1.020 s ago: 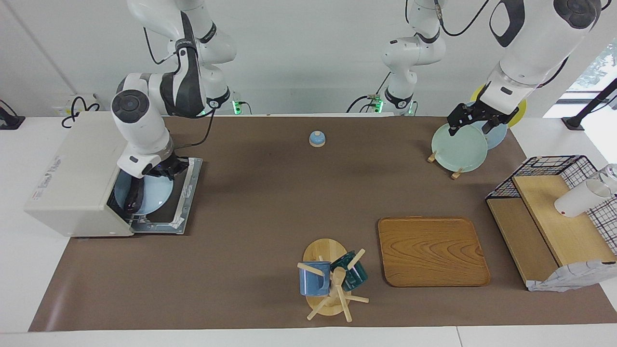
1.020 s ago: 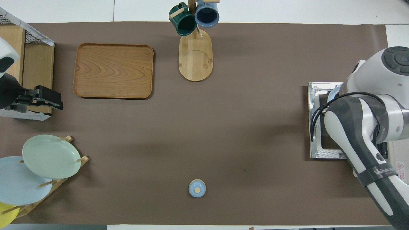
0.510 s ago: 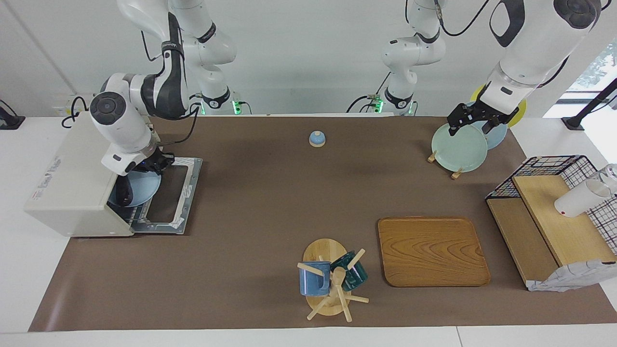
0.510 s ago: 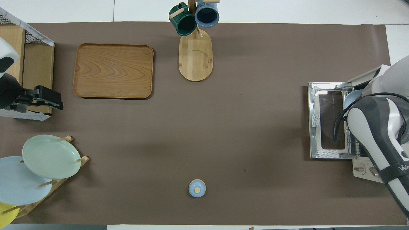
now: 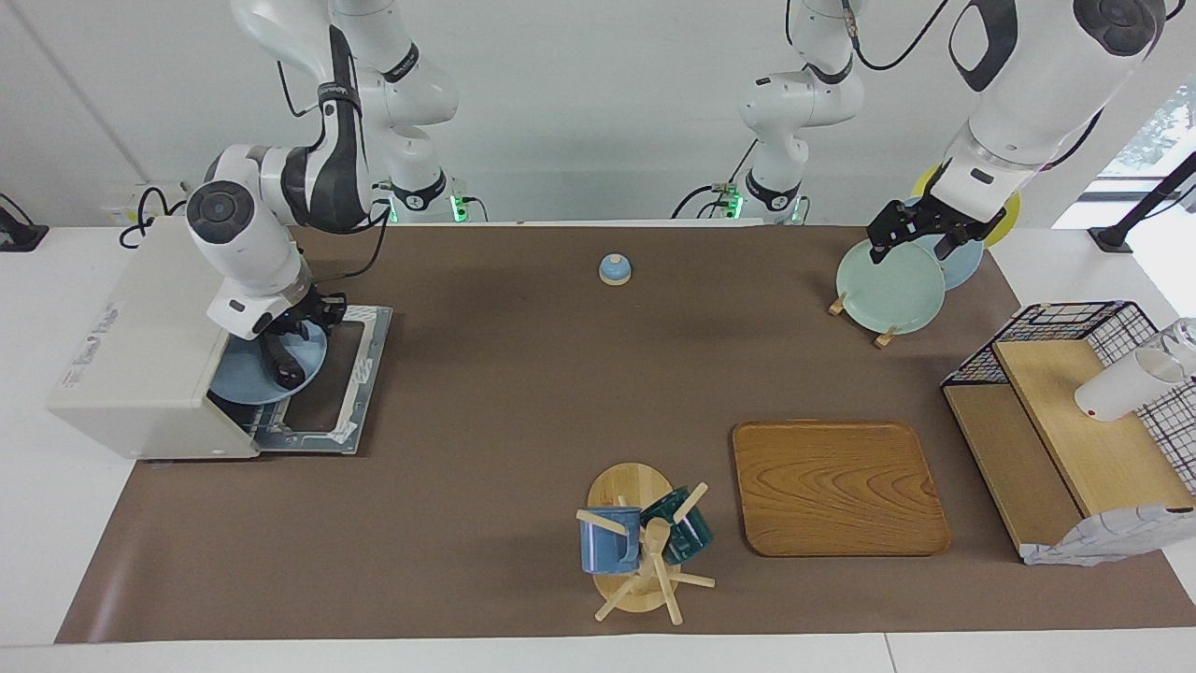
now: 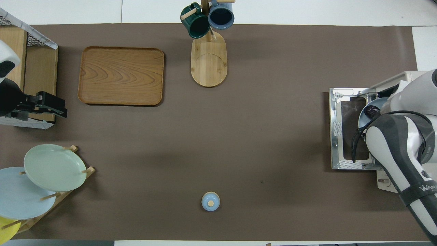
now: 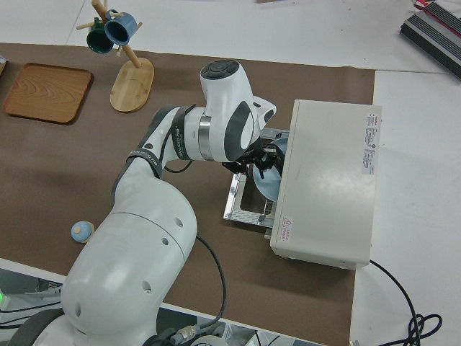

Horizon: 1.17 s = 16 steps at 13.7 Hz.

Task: Put eggplant into oven
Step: 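Release the eggplant inside the oven and pull the right gripper out, then push the oven door closed with the right gripper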

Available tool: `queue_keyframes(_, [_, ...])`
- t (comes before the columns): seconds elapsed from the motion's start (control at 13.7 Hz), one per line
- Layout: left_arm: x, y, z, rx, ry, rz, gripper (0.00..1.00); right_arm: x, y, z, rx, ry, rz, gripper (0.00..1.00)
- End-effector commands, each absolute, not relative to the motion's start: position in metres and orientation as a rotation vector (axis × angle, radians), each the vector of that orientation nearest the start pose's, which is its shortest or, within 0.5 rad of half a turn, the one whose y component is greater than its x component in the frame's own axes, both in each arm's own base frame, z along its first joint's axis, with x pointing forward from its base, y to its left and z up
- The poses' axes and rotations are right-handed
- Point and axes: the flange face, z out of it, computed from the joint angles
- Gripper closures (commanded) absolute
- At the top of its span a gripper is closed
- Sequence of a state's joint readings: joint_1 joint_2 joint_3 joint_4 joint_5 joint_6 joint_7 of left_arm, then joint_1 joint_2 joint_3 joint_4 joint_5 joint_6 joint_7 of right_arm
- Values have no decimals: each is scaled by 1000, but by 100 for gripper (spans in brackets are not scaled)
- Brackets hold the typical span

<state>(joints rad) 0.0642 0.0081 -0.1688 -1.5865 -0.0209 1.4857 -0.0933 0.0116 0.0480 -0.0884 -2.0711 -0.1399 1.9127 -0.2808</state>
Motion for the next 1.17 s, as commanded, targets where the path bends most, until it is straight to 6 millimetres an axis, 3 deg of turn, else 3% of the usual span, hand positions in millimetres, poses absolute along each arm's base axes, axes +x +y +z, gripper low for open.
queue_keyframes(0.0, [540,-55,610,-3138,10,153,0,533,-40,405,-3166,-427,316,64])
queue_keyframes(0.07, [540,-55,610,-3138,10,153,0,533,-33,403,-3128,-391,297,65])
queue_keyframes(0.29, [540,-55,610,-3138,10,153,0,535,33,393,-3115,-280,192,76])
queue_keyframes(0.44, [540,-56,610,-3138,12,153,0,528,59,372,-3132,-200,138,94])
queue_keyframes(0.51, [540,-55,610,-3138,10,153,0,524,59,359,-3133,-200,111,100])
queue_keyframes(0.73, [540,-55,610,-3138,10,153,0,516,54,313,-3137,-192,118,100])
queue_keyframes(0.95, [540,-55,610,-3138,10,153,0,513,52,292,-3154,-226,158,100])
queue_keyframes(1.09, [540,-55,610,-3138,10,153,0,512,50,290,-3225,-366,180,100])
